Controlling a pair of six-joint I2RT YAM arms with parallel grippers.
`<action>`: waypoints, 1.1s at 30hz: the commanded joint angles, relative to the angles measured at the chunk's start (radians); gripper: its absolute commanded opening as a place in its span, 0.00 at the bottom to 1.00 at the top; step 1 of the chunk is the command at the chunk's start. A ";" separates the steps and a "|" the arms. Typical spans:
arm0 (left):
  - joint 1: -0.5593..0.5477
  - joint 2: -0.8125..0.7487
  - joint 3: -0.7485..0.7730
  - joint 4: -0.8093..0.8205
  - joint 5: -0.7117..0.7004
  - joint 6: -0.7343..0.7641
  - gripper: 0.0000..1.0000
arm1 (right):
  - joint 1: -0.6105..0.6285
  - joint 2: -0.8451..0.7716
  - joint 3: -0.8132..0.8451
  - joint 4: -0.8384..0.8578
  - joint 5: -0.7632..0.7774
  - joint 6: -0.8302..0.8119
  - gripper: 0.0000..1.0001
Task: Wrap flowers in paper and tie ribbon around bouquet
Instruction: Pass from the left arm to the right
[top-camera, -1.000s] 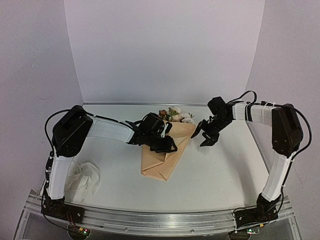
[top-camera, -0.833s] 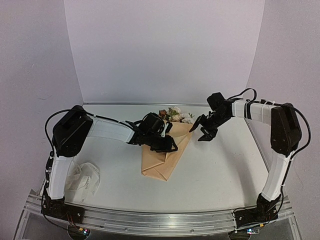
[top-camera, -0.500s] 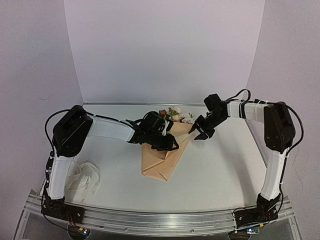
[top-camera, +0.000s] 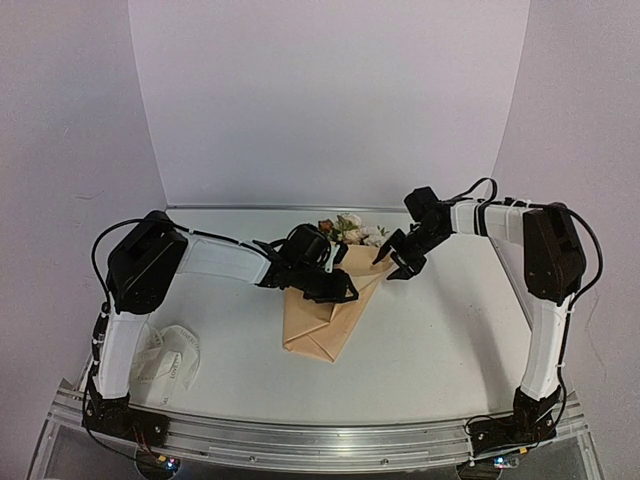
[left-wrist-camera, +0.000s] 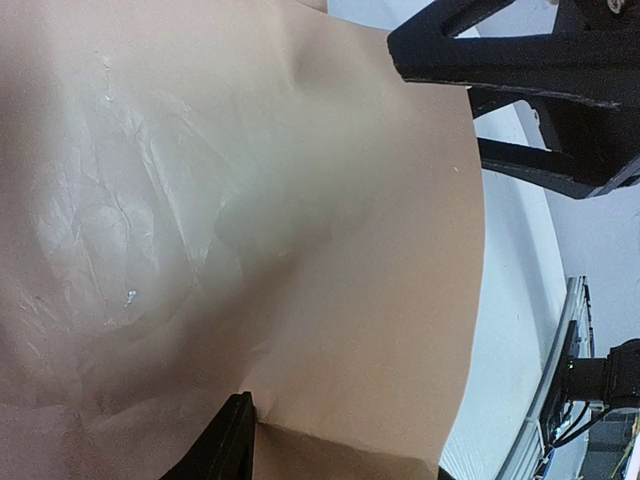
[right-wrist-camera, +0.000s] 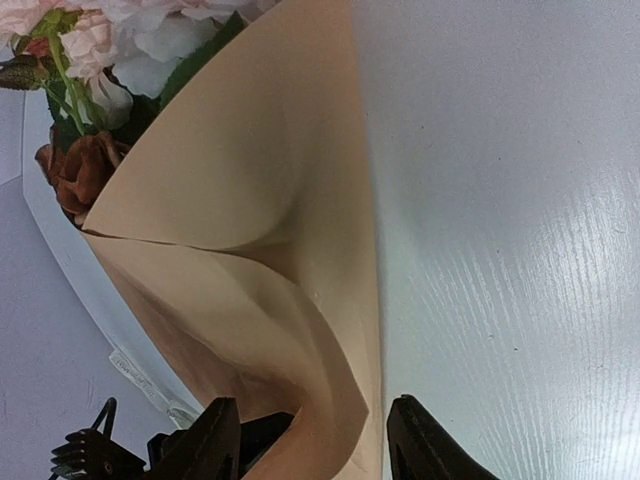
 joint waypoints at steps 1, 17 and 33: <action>-0.003 0.003 0.033 0.030 0.017 0.013 0.38 | 0.011 -0.022 0.040 0.008 0.022 -0.006 0.53; 0.000 -0.074 -0.037 0.047 0.019 0.036 0.50 | 0.024 0.059 0.091 -0.007 0.016 -0.068 0.00; 0.051 -0.345 -0.380 -0.032 0.084 0.132 0.36 | 0.032 0.103 0.129 0.028 0.023 -0.196 0.00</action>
